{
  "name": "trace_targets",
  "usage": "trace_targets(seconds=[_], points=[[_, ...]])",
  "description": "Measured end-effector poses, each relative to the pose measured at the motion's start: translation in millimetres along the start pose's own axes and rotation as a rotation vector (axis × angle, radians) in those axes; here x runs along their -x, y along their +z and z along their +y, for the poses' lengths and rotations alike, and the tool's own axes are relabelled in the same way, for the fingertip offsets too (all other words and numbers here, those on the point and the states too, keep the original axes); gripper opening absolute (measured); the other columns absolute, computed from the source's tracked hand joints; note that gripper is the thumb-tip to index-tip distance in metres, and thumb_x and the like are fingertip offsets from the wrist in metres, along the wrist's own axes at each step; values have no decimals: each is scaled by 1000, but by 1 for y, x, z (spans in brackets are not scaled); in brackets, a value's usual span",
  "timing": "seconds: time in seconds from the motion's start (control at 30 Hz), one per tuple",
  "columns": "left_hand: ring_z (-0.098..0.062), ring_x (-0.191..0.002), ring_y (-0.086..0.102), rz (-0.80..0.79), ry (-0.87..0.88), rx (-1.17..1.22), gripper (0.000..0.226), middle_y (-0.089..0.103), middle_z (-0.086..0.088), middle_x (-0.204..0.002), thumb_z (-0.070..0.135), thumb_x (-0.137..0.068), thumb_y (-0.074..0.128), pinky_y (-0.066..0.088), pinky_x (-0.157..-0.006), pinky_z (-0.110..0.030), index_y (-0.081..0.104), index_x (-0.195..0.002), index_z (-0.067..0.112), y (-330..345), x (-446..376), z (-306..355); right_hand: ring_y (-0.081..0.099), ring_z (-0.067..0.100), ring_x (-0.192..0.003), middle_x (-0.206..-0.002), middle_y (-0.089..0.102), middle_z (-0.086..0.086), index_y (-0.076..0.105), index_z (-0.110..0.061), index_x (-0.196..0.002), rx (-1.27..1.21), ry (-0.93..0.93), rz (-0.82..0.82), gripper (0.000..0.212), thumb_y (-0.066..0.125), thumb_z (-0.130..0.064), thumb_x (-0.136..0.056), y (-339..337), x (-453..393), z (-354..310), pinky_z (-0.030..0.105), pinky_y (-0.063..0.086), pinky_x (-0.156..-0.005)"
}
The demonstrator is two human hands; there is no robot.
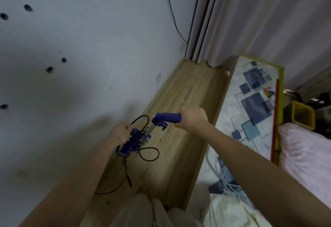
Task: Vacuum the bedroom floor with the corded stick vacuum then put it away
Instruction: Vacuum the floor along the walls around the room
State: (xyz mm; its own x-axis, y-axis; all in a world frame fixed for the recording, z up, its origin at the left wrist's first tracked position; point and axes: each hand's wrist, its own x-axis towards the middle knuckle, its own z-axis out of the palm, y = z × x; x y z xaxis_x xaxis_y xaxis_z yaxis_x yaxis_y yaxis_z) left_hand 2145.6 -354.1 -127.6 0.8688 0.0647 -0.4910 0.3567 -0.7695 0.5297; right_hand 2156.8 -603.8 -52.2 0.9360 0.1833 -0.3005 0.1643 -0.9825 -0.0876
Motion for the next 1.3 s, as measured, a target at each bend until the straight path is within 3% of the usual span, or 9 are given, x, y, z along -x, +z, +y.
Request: trace_targets(seconds=[0.53, 0.93, 1.03, 1.1, 1.3], points=[[-14, -50, 43, 0, 29, -55, 52, 49, -3, -57, 38, -103, 35, 33, -49, -26, 52, -63, 10, 6, -10, 9, 59, 10, -72, -80, 58, -4, 57, -21, -104, 56, 71, 16, 23, 63, -37, -88, -9, 12, 38, 23, 49, -67], [-16, -55, 45, 43, -76, -16, 49, 50, -6, -61, 36, -103, 35, 39, -63, -29, 52, -65, 10, 4, -14, -24, 62, 18, -83, -90, 60, 3, 57, -14, -109, -27, -14, -46, 25, 60, -29, -90, -2, 3, -9, 34, 55, -81], [-15, -51, 43, 70, -73, -36, 51, 47, -5, -58, 37, -103, 34, 35, -55, -27, 46, -60, 13, 3, -2, -25, 63, 19, -83, -90, 59, 3, 55, -13, -113, -43, 14, -106, 29, 61, -30, -90, -6, 1, -11, 33, 55, -80], [-16, -50, 44, 78, -61, -34, 52, 47, -5, -56, 38, -103, 35, 38, -58, -29, 48, -59, 12, 3, 6, -28, 63, 17, -81, -90, 60, 2, 55, -14, -114, -74, 69, -121, 33, 63, -34, -89, -2, 7, -10, 31, 55, -78], [-15, -49, 42, 163, 4, 36, 48, 46, -3, -55, 32, -102, 41, 32, -49, -29, 45, -58, 14, -2, 41, -60, 62, 16, -80, -92, 61, 2, 55, -14, -113, -220, 172, -75, 36, 69, -30, -84, 20, 46, -40, 29, 55, -75]])
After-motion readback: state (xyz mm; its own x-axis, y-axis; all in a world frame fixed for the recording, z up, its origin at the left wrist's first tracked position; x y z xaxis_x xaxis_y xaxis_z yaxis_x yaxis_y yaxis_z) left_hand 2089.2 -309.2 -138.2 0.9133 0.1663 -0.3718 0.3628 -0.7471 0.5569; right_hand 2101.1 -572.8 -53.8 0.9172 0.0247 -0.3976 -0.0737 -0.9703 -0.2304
